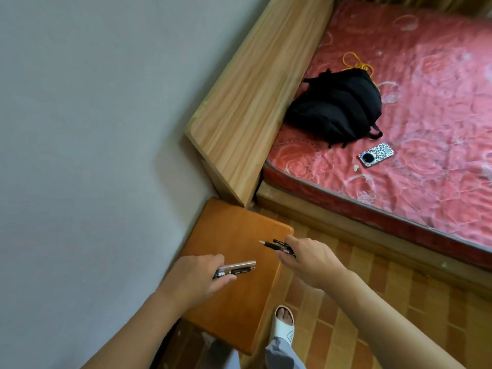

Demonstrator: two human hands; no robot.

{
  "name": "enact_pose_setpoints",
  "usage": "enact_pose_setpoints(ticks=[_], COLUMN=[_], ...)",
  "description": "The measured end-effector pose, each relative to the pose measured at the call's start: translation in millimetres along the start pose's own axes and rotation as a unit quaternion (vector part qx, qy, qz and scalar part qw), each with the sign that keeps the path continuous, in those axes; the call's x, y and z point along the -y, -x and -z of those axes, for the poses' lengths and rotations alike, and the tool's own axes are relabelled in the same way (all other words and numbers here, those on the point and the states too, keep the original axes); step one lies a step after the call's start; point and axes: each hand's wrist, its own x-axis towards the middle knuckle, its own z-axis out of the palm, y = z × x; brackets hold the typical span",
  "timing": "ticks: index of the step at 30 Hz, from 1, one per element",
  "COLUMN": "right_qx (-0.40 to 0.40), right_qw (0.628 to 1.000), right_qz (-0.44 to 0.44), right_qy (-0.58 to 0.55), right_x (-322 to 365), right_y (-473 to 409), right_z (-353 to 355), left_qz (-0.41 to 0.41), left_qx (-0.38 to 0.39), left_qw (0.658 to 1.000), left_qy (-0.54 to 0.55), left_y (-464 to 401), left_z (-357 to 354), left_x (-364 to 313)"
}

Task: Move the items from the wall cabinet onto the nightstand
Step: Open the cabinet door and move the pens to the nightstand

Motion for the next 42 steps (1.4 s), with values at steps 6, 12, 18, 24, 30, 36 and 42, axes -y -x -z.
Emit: enact_pose_setpoints(ticks=[6, 12, 18, 24, 30, 36, 42], right_qx=[0.0, 0.019, 0.005, -0.004, -0.044, -0.067, -0.08], right_qw=[1.0, 0.999, 0.998, 0.999, 0.998, 0.998, 0.997], right_qz=[-0.004, 0.002, 0.012, 0.028, 0.034, 0.01, -0.009], right_qy=[0.005, 0.032, 0.062, 0.045, 0.02, 0.004, -0.012], right_x=[-32, -47, -62, -62, -68, -81, -92], right_y=[-79, -141, -191, -226, -228, -209, -184], right_z=[-52, -120, -166, -204, -219, -220, -229], left_qz=[-0.033, -0.074, -0.111, -0.143, -0.17, -0.163, -0.112], left_qx=[0.034, 0.038, 0.023, 0.009, -0.018, -0.054, -0.097], left_qw=[0.999, 0.996, 0.992, 0.988, 0.985, 0.985, 0.989], left_qy=[-0.013, -0.031, -0.047, -0.051, -0.033, -0.014, -0.006], left_y=[-80, -142, -184, -215, -230, -225, -212], left_z=[-75, -152, -212, -237, -242, -255, -261], left_x=[33, 66, 95, 96, 92, 93, 95])
